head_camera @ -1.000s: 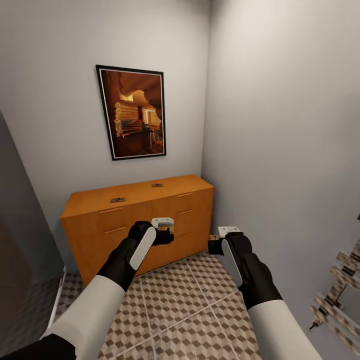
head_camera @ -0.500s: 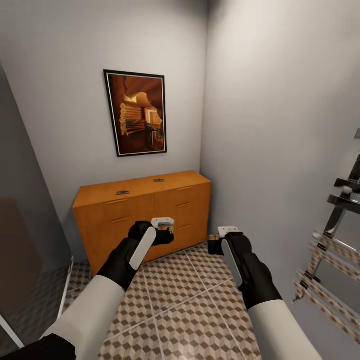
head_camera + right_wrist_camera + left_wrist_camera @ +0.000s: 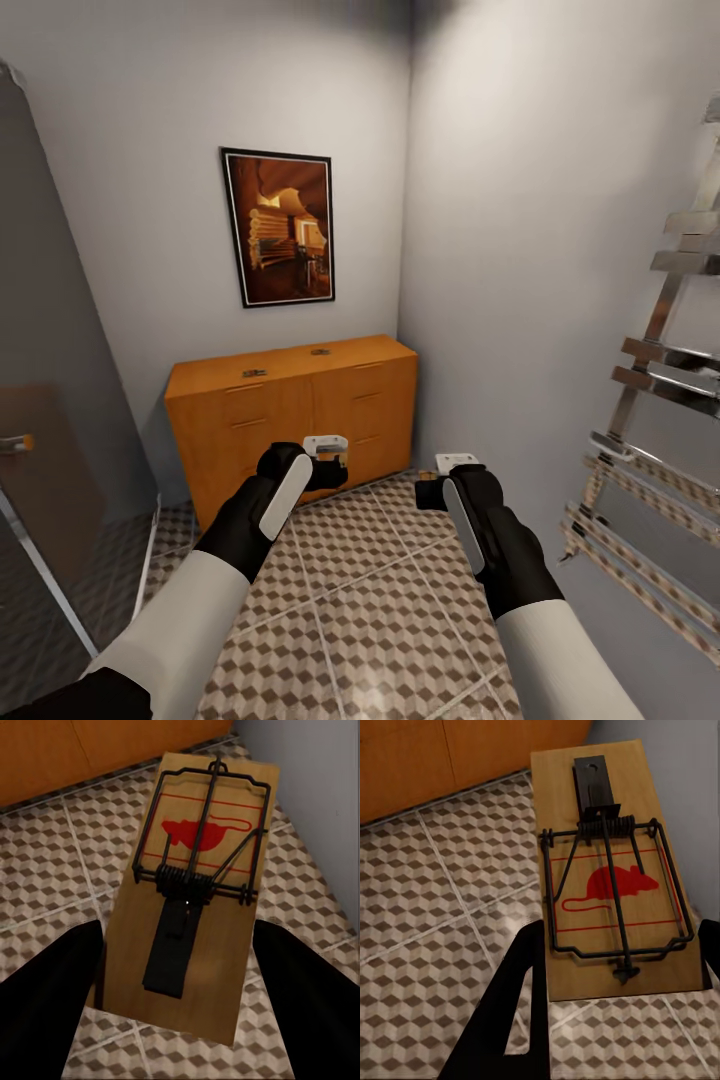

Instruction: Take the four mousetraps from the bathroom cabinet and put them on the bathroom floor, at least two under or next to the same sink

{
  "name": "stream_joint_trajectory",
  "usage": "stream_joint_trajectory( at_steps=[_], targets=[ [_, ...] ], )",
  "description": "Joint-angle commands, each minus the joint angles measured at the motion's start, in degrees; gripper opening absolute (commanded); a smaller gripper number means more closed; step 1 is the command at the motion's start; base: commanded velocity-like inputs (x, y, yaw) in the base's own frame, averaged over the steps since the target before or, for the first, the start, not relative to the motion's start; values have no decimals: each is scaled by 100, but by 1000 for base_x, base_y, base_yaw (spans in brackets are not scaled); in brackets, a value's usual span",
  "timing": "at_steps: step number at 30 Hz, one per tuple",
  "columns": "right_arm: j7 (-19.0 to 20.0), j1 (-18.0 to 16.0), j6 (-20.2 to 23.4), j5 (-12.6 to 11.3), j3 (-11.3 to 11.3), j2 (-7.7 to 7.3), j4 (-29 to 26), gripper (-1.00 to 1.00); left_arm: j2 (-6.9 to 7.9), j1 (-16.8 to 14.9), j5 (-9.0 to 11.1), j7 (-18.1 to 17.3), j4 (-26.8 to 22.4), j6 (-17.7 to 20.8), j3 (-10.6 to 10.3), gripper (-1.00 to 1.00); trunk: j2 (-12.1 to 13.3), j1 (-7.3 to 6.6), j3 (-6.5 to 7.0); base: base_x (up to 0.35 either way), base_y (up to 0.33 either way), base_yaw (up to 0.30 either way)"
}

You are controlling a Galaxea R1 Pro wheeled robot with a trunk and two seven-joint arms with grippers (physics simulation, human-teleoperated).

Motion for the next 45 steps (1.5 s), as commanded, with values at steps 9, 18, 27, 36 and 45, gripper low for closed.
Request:
stream_joint_trajectory(
  at_steps=[9, 18, 27, 36, 45],
  targets=[
    [256, -5, 27, -52, 10, -28, -1, -100, 3, -5, 74, 56, -4, 10, -9, -100, -6, -3, -8, -335, 0, 0],
    [529, -5, -1221, 41, 30, -38, 1404, -100, 12, -5, 46, -19, 1215, -1115, -21, -100, -6, -3, -8, -339, 0, 0],
    [530, -5, -2039, 107, 23, -58, 2697, -100, -2, -5, 113, -40, 2325, -1937, -195, -100, -6, -3, -8, -311, 0, 0],
    [520, -5, -2928, 129, 23, -68, 3556, -100, -22, -5, 417, -746, 3930, -2869, -197, -100, -6, -3, -8, -340, 0, 0],
    [407, -5, -3045, 99, 23, -20, 3623, -100, -22, -5, 448, -888, 4817, -3485, -194, -100, -6, -3, -8, -344, 0, 0]
  ],
)
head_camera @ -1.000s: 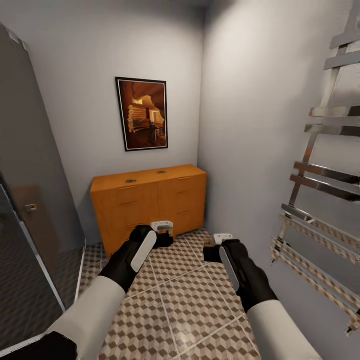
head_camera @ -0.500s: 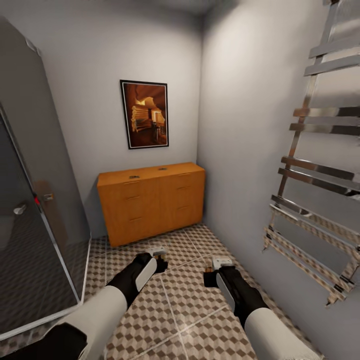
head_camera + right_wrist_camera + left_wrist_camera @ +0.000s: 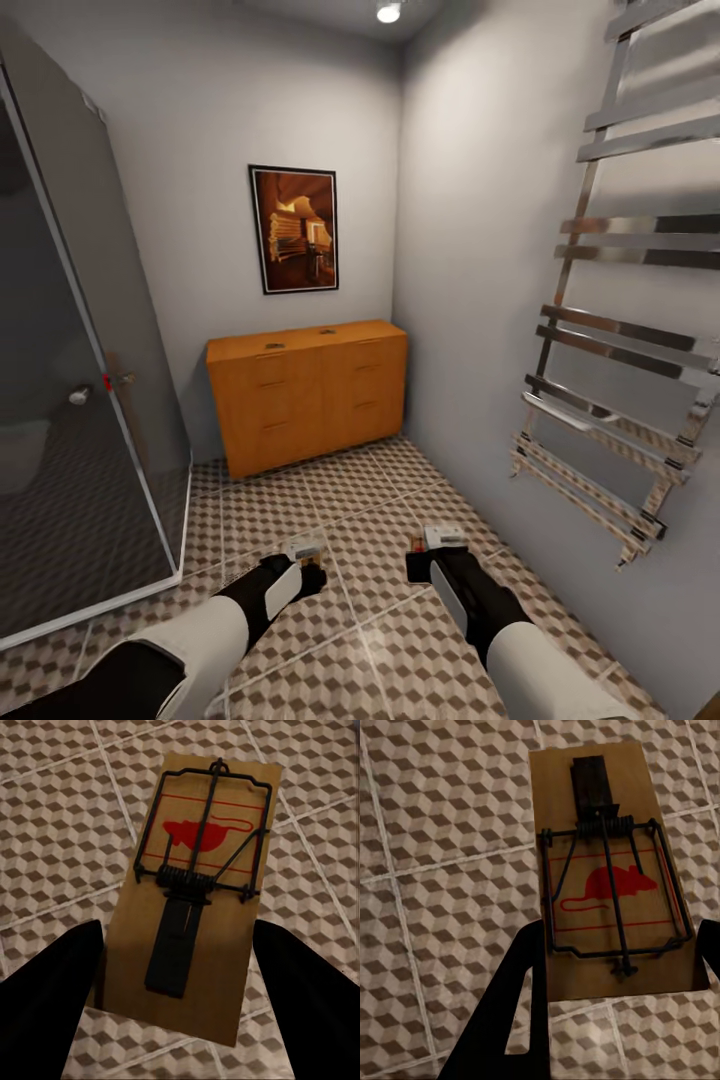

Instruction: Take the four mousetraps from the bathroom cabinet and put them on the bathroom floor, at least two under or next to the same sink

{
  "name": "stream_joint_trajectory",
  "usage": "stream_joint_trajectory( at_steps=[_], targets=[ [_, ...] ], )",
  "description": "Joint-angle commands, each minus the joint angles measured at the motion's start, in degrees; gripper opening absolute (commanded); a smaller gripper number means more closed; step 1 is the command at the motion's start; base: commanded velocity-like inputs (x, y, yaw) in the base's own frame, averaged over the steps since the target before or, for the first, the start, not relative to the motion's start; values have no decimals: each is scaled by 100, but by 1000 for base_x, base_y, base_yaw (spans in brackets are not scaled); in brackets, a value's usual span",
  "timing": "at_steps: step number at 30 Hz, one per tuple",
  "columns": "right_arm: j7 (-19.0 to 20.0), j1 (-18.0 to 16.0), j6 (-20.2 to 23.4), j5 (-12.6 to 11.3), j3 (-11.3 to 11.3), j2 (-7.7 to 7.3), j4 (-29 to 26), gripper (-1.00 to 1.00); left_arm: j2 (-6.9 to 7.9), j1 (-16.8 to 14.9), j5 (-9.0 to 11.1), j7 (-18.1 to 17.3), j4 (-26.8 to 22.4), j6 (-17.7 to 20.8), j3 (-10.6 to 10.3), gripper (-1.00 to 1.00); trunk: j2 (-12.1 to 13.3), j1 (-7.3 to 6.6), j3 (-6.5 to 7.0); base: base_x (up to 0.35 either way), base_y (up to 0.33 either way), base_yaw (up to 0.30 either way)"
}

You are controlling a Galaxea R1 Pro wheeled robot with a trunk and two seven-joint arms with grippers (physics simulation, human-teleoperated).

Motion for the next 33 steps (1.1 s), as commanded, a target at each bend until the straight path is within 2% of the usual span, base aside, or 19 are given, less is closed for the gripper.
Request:
stream_joint_trajectory(
  at_steps=[1, 4, 6, 9, 33],
  targets=[
    [-86, -3, 40, -46, 33, 3, -4, -100, 0, -3, 35, 30, 172, -50, -31, -100, -6, -3, -8, -344, 0, 0],
    [-121, -3, 57, -50, 33, 7, 1, -100, 0, -3, 41, 22, 433, -257, -27, -100, -6, -3, -8, -344, 0, 0],
    [-141, -3, 52, -51, 33, 9, 2, -100, 0, -3, 43, -72, 601, -464, -24, -100, -6, -3, -8, -327, 0, 67],
    [-228, -3, 38, -48, 33, 9, 35, -100, 0, -3, 48, -272, 734, -563, -19, -100, -6, -3, -8, -139, 0, 212],
    [-328, -3, 7, -34, 68, 31, 326, -100, 0, -3, 53, -362, 786, -607, -5, -100, -6, -3, -8, -5, 0, 287]
  ],
)
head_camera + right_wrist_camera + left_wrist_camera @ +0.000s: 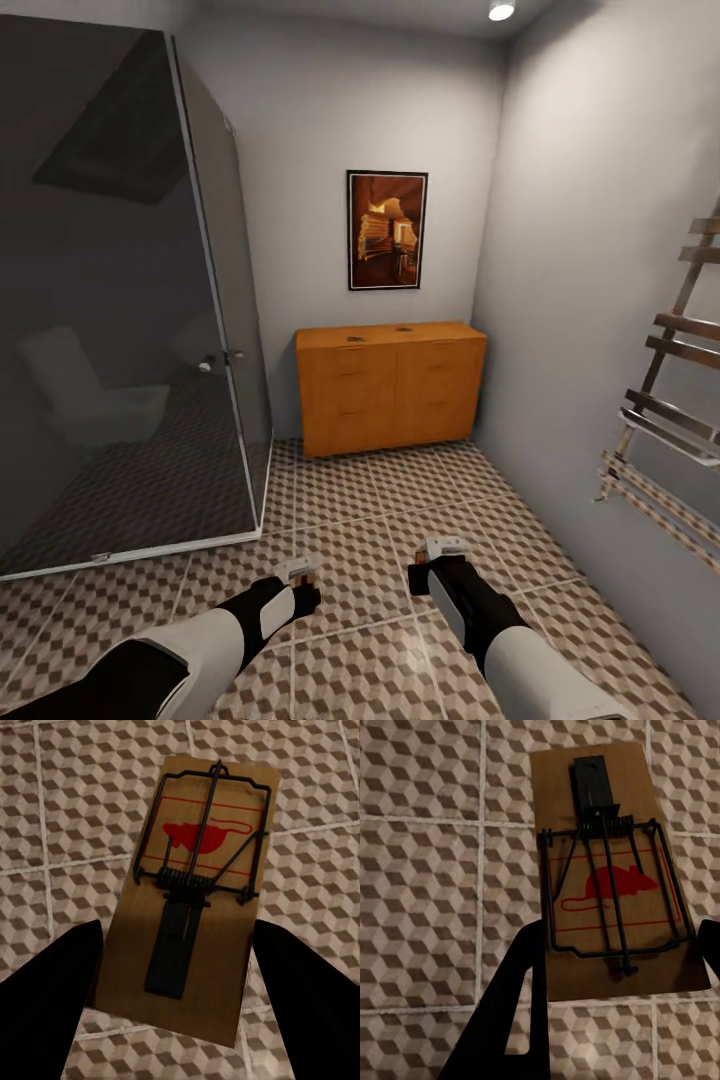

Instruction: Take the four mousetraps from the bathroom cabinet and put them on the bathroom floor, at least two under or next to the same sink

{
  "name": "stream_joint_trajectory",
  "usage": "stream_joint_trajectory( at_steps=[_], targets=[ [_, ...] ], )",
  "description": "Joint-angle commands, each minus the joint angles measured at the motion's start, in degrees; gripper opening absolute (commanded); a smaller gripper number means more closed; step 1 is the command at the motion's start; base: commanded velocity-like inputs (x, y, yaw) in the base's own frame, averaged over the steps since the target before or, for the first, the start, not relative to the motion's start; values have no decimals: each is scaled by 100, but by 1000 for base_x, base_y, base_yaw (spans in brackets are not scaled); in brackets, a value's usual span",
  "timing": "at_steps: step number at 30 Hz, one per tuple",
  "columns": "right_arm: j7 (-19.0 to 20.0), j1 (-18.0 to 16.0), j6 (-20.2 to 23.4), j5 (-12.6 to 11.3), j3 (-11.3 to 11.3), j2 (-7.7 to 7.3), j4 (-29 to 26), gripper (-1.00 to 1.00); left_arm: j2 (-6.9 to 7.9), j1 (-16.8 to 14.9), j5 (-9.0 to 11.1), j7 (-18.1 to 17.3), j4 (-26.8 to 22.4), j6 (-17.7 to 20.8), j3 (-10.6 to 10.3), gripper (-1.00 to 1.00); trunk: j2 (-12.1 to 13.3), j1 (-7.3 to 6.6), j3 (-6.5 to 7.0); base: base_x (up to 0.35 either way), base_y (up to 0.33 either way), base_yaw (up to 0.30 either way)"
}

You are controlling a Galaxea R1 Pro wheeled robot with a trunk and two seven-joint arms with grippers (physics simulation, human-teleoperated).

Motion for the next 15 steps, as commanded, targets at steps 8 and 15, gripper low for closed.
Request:
stream_joint_trajectory(
  at_steps=[8, 15],
  targets=[
    [-58, -2, -133, 4, 46, 94, 278, -100, -2, -5, 213, 22, -3, 12, -49, -100, -5, 1, -7, 0, 0, 290],
    [-58, -2, -654, 683, 40, 94, 813, -100, -2, 27, 323, 19, -3, -19, -49, -100, -5, 1, -7, 0, 0, 290]
  ],
)
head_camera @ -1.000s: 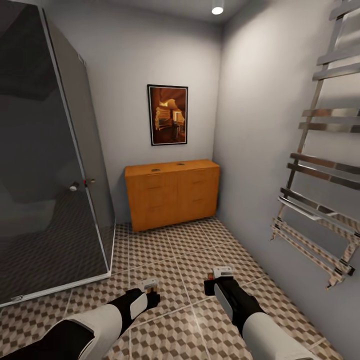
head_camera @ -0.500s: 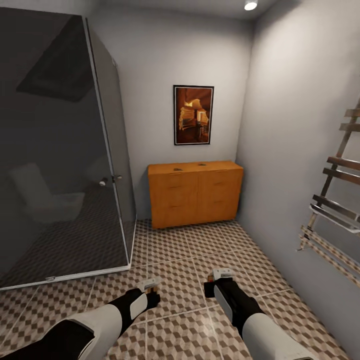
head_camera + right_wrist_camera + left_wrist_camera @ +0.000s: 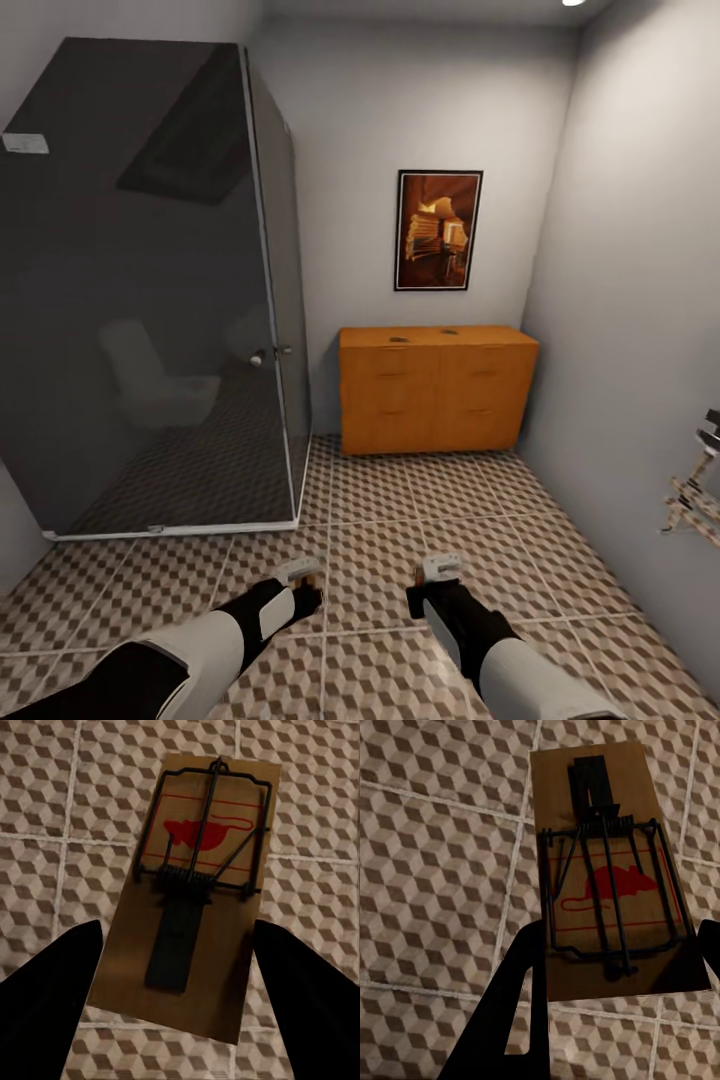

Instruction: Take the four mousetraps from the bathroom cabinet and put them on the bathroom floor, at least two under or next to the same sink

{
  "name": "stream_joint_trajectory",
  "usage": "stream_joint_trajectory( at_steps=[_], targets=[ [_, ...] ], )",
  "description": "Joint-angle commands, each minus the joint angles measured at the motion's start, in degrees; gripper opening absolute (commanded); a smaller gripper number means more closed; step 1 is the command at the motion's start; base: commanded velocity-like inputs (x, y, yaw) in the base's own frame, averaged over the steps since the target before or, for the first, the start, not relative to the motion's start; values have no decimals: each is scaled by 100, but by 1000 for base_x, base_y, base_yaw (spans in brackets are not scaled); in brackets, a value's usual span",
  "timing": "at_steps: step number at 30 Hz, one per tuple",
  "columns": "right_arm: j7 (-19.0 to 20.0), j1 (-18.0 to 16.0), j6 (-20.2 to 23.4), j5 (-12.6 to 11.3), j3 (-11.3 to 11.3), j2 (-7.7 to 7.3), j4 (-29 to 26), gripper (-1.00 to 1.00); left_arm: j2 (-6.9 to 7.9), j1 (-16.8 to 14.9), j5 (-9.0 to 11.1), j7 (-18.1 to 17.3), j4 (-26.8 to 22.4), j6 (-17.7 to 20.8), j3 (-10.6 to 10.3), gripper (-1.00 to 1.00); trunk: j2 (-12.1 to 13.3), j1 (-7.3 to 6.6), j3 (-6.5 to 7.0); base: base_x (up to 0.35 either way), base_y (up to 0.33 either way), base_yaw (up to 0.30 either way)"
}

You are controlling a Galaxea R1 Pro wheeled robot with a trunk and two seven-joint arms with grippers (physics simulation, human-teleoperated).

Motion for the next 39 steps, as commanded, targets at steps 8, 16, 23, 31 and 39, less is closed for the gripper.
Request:
stream_joint_trajectory(
  at_steps=[8, 16, 23, 31, 39],
  targets=[
    [4, -2, -158, 141, 22, 0, 70, -100, -2, 55, 55, 26, -3, -167, -49, -100, -5, 1, -7, 0, 0, 290],
    [6, -2, -163, 152, 13, 0, 71, -100, -2, 60, 64, 21, -3, -175, -49, -100, -5, 1, -7, 0, 0, 290],
    [8, -2, -164, 160, 13, 0, 66, -100, -2, 60, 58, 26, -3, -175, -49, -100, -5, 1, -7, 0, 0, 290],
    [8, -2, -165, 161, 12, 0, 65, -100, -2, 60, 49, 26, -3, -171, -49, -100, -5, 1, -7, 0, 0, 290],
    [8, -2, -164, 166, 11, 0, 65, -100, -2, 60, 48, 33, -11, -166, -47, -100, -5, 1, -7, -8, -19, 290]
  ],
)
